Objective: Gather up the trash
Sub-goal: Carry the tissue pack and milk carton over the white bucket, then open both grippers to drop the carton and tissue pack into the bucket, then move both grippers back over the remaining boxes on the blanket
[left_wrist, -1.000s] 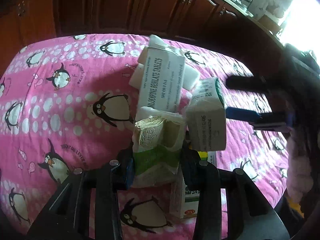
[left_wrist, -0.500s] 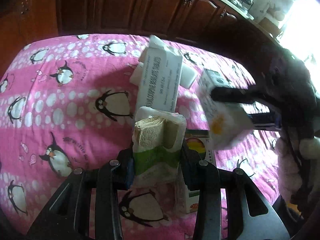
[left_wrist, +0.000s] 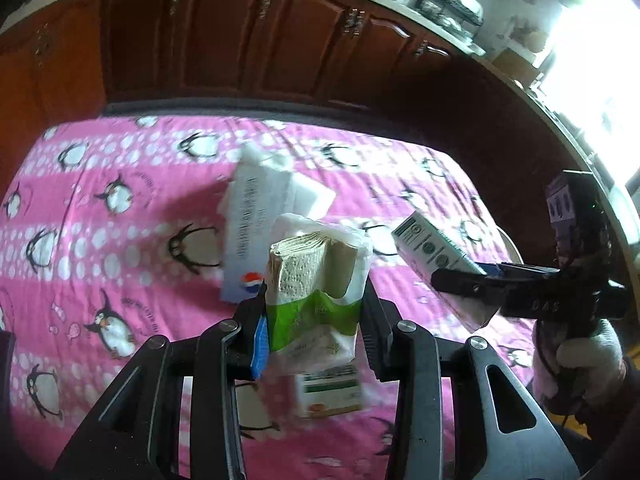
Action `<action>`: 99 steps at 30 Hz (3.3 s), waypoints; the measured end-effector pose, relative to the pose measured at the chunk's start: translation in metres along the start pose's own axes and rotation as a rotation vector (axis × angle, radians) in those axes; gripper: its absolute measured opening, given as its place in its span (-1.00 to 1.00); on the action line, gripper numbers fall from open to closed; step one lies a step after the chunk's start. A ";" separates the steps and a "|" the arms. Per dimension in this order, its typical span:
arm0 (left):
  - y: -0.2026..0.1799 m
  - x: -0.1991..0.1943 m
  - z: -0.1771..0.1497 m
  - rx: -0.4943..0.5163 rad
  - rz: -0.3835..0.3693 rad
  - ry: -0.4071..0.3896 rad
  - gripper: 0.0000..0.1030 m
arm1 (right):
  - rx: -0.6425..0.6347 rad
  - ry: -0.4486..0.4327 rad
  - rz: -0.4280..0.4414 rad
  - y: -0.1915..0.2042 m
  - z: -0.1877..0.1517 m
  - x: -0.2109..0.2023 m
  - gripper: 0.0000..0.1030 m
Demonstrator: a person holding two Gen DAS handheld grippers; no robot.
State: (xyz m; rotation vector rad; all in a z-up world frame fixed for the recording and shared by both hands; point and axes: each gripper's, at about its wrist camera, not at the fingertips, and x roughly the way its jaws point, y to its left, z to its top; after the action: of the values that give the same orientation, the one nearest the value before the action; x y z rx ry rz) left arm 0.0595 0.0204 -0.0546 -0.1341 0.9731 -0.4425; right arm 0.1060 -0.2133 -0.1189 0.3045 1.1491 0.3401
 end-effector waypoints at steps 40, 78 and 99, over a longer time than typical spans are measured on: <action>-0.288 0.145 0.019 0.320 -0.267 0.234 -0.30 | 0.396 -0.222 -0.265 -0.259 -0.096 -0.180 0.10; -0.362 0.242 0.023 0.266 -0.334 0.345 0.16 | 0.711 -0.114 -0.265 -0.372 -0.130 -0.123 0.18; -0.341 0.211 0.011 0.329 -0.276 0.271 0.16 | 0.636 -0.133 -0.287 -0.347 -0.124 -0.140 0.19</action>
State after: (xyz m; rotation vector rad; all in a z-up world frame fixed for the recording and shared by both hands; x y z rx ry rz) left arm 0.0670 -0.3770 -0.1066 0.0933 1.1373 -0.8850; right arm -0.0233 -0.5786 -0.1891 0.6969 1.1281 -0.3074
